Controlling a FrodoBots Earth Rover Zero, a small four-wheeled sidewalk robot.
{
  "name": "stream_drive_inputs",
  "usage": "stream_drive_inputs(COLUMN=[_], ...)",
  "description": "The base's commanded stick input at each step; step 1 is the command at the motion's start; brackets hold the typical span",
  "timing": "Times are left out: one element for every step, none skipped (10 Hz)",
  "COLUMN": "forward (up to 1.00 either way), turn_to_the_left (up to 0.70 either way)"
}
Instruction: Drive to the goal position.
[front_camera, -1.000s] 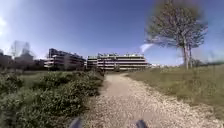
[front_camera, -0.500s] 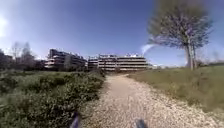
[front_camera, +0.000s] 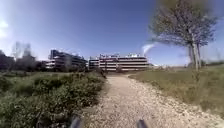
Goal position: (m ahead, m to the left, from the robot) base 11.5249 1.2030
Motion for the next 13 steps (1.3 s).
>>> stream_drive_inputs(forward=[0.50,0.50,0.50,0.50,0.50,0.50,0.50,0.50,0.50,0.50,0.50,0.50,0.50], turn_to_the_left=[0.00,0.00,0.00,0.00,0.00,0.00,0.00,0.00,0.00,-0.11,-0.34,-0.50,-0.28])
